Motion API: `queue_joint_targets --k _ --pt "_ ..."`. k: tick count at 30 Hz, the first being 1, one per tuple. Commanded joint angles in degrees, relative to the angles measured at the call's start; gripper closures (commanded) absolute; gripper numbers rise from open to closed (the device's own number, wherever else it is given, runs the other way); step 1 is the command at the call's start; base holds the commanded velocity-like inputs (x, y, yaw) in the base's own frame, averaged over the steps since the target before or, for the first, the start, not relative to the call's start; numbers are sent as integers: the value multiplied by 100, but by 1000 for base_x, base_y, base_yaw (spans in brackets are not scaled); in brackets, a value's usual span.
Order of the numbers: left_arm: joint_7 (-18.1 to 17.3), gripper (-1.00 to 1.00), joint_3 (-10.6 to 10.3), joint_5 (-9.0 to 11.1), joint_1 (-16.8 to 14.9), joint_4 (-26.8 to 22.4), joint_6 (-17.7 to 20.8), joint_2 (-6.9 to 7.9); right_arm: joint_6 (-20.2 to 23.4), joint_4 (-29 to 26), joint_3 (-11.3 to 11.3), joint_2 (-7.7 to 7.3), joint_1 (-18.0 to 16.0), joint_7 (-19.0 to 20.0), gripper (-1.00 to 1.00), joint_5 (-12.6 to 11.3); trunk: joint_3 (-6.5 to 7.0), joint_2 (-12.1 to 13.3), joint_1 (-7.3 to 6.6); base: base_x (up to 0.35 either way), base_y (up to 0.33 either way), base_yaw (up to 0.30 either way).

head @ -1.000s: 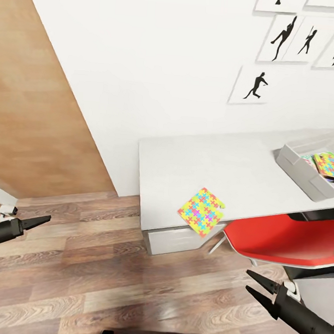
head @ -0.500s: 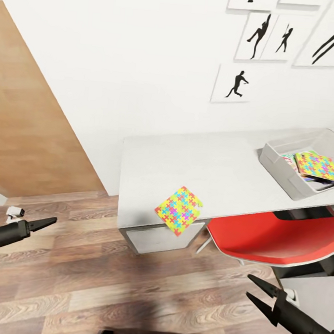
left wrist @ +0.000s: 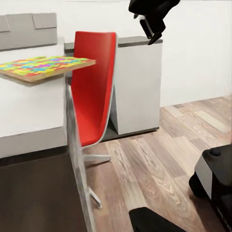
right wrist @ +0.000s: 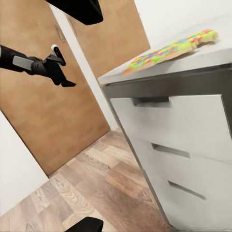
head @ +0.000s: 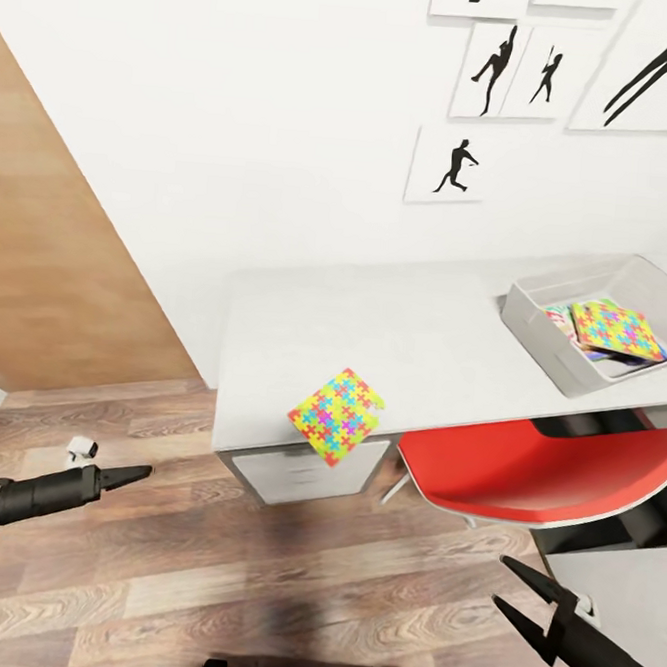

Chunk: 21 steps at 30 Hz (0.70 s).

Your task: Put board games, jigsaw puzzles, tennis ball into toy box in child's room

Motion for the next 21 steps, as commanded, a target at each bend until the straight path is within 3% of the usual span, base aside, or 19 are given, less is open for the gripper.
queue_joint_targets --k 1,14,21 --pt "-42 -100 -1 -46 -4 17 60 -36 14 27 -5 -1 -1 48 -100 22 -7 -9 2 -55 -209 0" --pt "-42 -100 -63 -52 -2 55 74 -471 14 258 -5 -1 1 40 -100 -13 -7 -9 2 -12 -83 0" --pt "-42 -100 -65 -55 -2 55 77 -567 14 349 -9 4 1 50 -100 -13 -7 -9 2 0 -210 0"
